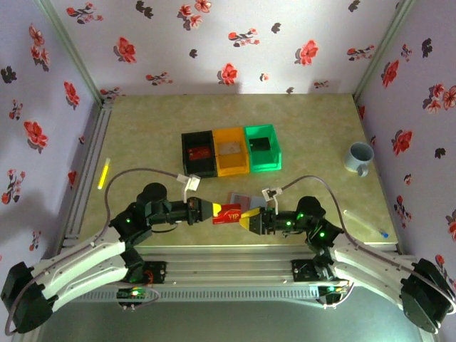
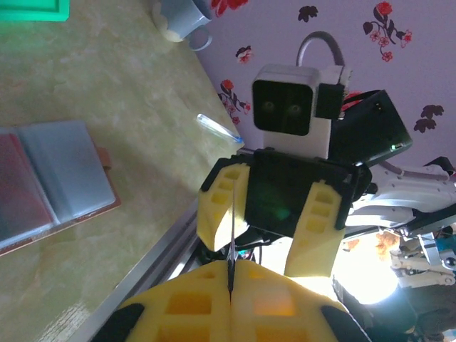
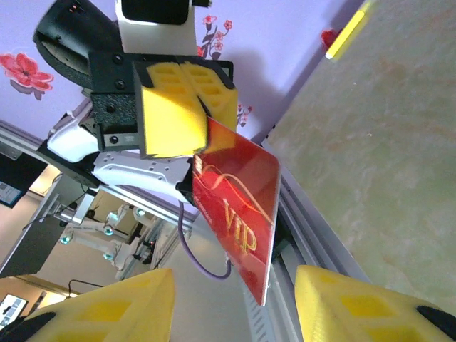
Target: Take the credit cards out of the card holder
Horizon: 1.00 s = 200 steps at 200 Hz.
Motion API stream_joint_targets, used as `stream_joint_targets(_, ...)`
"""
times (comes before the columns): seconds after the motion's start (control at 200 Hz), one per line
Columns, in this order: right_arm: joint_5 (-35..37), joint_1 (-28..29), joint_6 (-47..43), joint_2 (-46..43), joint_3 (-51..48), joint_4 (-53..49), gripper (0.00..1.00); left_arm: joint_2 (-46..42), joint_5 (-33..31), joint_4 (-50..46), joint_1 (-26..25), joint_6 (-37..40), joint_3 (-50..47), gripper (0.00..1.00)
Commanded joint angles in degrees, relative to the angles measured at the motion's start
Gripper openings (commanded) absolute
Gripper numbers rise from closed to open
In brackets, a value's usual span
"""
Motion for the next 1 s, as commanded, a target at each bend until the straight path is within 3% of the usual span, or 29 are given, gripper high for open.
stream_joint_targets(0.0, 0.7, 0.6, -0.8, 0.8, 0.5, 3.8, 0.44, -0.2, -0.4, 3.4, -0.4, -1.0, -1.1, 0.00)
stream_joint_targets(0.36, 1.1, 2.2, -1.4, 3.4, 1.9, 5.8, 0.27, 0.3, -0.4, 5.6, -1.1, -1.7, -2.3, 0.00)
stream_joint_targets(0.625, 1.5, 2.3, -2.0, 2.8, 2.0, 5.3, 0.07, 0.1, -0.3, 5.1, -1.2, -1.5, -2.2, 0.00)
stream_joint_targets(0.675, 1.8, 2.3, -2.4, 2.3, 2.0, 4.6, 0.00, 0.0, -0.4, 5.1, -1.2, -1.3, -2.2, 0.00)
stream_joint_targets(0.875, 3.4, 2.3, -4.0, -0.1, 2.2, 0.7, 0.00, -0.1, -0.5, 3.6, -1.2, -0.4, -1.6, 0.00)
stream_joint_targets(0.995, 3.8, 2.3, -4.4, -0.5, 2.2, -0.4, 0.00, -0.6, -1.0, 1.2, -1.1, 0.9, -0.4, 0.15)
